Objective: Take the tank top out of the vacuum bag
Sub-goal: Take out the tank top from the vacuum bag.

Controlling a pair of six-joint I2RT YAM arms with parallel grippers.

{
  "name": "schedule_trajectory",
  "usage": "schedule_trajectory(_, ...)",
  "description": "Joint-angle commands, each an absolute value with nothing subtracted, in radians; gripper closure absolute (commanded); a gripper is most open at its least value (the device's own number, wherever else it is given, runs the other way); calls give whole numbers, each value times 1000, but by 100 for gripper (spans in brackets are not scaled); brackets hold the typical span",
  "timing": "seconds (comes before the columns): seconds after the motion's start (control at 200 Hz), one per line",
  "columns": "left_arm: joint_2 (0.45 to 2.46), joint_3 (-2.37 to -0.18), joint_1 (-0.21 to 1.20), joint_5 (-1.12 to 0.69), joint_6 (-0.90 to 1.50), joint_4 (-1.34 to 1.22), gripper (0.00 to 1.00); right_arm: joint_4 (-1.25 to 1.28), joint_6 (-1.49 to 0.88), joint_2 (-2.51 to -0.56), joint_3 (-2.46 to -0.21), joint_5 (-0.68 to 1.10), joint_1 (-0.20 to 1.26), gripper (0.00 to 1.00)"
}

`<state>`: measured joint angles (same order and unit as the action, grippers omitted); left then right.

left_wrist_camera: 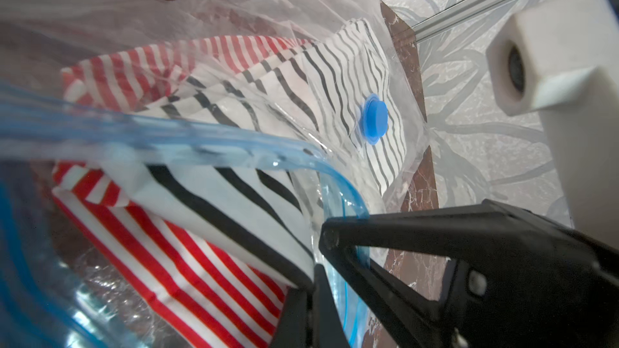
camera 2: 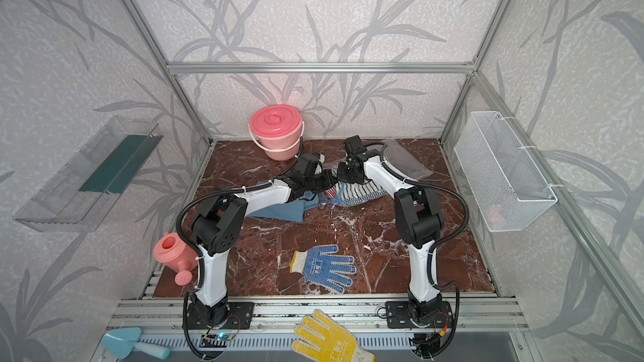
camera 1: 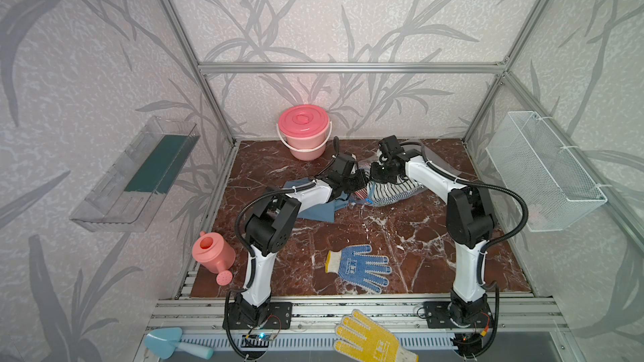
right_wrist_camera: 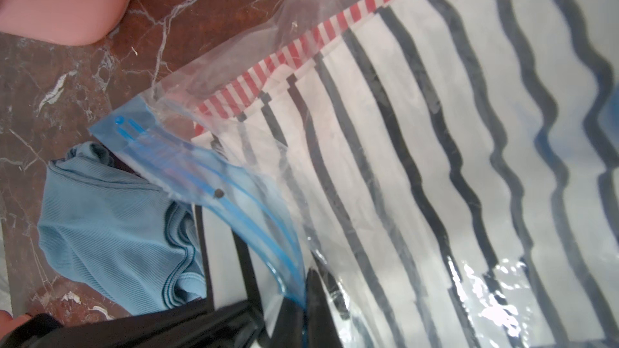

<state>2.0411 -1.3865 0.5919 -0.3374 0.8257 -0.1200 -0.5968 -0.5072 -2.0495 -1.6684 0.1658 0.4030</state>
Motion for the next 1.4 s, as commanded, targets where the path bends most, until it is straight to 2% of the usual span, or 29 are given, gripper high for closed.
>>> schedule_trajectory(0.0, 1968, -1429, 598, -319, 779, -72, 100, -628, -488, -2067, -1691, 128, 405, 100)
schedule_trajectory(0.525, 1913, -1415, 590, -304, 747, -34, 100, -620, -488, -2089, -1681, 139, 403, 100)
schedule_trajectory(1.14, 1872, -1298, 563, -300, 789, -110, 100, -449, -514, -2038, -1553, 236, 403, 100)
schedule_trajectory(1.394, 1873, -1287, 563, -304, 808, -118, 100, -473, -521, -2043, -1562, 220, 402, 100)
